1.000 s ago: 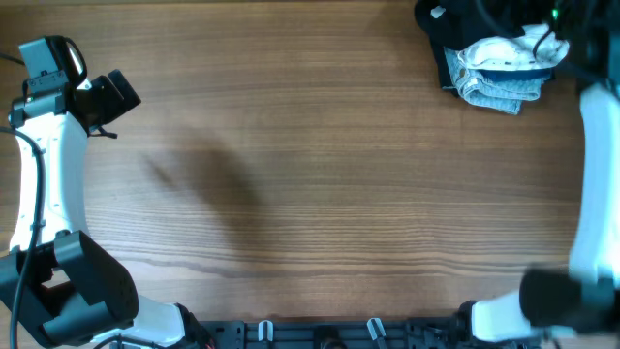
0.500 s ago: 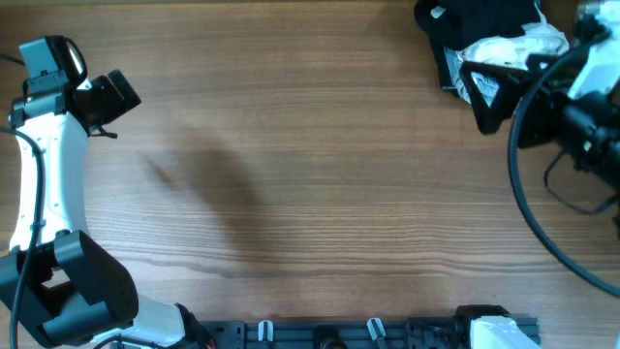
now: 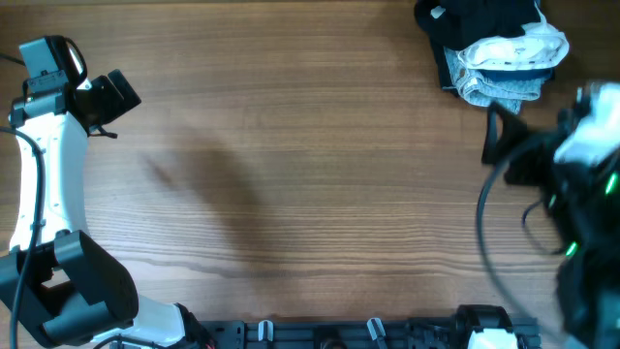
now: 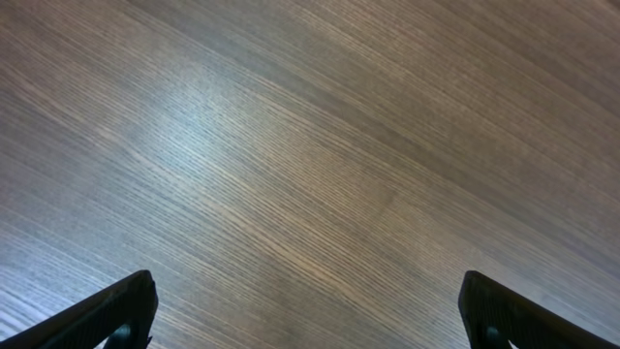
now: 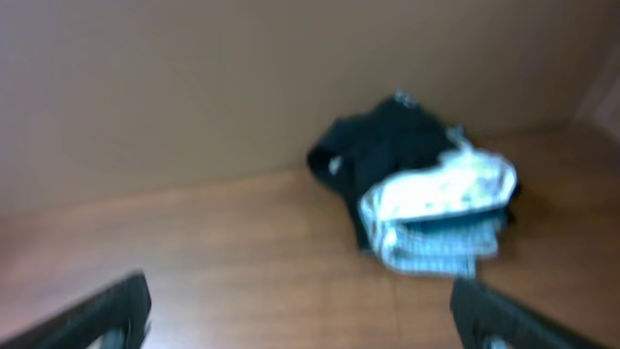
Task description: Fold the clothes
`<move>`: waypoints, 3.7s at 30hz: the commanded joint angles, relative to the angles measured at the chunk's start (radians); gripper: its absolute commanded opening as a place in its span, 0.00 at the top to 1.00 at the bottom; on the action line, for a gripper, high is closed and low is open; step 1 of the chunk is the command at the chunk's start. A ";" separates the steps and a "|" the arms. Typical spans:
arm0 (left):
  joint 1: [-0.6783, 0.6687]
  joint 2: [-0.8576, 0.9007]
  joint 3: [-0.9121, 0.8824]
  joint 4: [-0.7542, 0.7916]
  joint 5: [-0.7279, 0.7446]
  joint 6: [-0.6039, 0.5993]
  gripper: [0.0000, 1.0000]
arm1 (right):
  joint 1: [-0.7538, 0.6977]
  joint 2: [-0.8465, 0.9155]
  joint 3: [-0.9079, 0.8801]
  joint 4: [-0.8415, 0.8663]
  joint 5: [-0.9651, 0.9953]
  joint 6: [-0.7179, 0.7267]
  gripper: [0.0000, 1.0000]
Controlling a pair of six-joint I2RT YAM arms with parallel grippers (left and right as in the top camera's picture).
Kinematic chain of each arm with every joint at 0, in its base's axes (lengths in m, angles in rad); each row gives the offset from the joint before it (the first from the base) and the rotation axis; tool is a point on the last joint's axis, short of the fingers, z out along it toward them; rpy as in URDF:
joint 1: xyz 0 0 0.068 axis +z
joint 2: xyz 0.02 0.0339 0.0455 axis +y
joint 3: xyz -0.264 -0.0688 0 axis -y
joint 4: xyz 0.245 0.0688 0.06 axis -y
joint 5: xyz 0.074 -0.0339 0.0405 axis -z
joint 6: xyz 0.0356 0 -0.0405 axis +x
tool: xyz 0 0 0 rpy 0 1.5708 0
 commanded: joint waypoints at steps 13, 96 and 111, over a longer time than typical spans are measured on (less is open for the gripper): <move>0.000 0.011 0.006 0.003 0.011 0.009 0.00 | -0.011 -0.681 -0.944 0.542 -0.010 0.023 0.00; -0.042 -0.807 -0.723 0.631 0.258 0.009 0.00 | -0.008 -0.731 -1.124 0.694 -0.029 -0.055 0.01; -0.166 -1.385 -1.256 0.850 0.257 0.009 0.00 | -0.008 -0.731 -1.124 0.694 -0.029 -0.055 0.00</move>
